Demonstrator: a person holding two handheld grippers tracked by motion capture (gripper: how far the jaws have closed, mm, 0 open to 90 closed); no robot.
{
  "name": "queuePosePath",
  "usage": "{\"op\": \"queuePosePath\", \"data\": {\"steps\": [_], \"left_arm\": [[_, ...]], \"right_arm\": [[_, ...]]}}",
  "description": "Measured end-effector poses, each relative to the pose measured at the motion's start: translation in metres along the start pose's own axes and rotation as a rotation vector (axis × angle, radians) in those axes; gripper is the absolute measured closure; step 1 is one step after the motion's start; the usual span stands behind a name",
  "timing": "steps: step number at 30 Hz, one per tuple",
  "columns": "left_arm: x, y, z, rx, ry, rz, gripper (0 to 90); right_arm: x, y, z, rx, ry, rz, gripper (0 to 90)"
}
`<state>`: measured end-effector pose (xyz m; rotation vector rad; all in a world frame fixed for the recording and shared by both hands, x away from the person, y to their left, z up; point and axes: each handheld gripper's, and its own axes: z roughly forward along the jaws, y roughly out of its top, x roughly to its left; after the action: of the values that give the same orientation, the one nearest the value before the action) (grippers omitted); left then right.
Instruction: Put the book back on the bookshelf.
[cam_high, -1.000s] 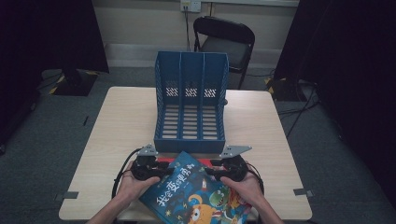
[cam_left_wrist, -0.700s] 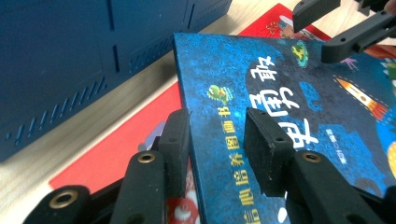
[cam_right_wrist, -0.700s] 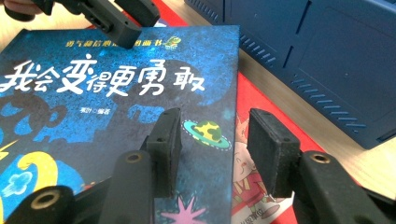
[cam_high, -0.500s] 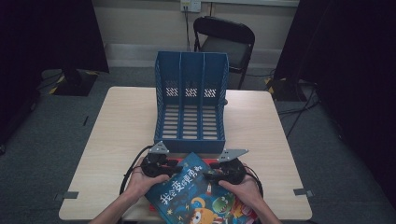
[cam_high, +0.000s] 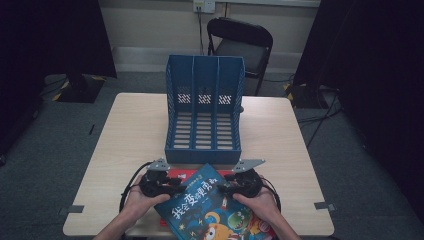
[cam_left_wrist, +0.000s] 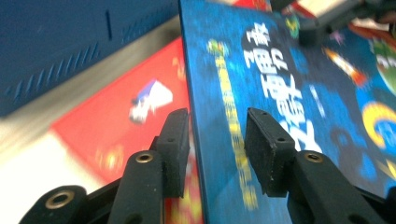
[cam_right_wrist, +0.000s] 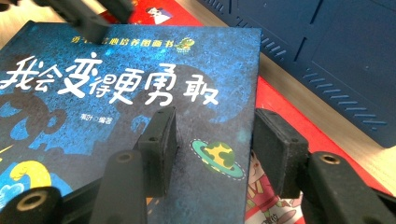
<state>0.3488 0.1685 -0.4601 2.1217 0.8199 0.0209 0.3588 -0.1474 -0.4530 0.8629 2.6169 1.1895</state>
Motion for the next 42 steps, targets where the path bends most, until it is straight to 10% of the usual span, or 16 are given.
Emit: {"op": "queuePosePath", "data": {"steps": [10, 18, 42], "left_arm": [[-0.004, -0.030, -0.024, -0.034, -0.018, -0.029, 64.5], [-0.004, -0.011, -0.004, -0.053, 0.014, 0.034, 68.0], [-0.002, 0.023, 0.027, -0.028, -0.009, 0.029, 69.4]], "right_arm": [[0.000, 0.000, 0.000, -0.001, -0.003, 0.003, 50.8], [0.002, 0.000, -0.003, 0.005, -0.007, -0.004, 50.8], [0.001, -0.004, -0.002, 0.005, 0.005, 0.023, 39.5]]}}
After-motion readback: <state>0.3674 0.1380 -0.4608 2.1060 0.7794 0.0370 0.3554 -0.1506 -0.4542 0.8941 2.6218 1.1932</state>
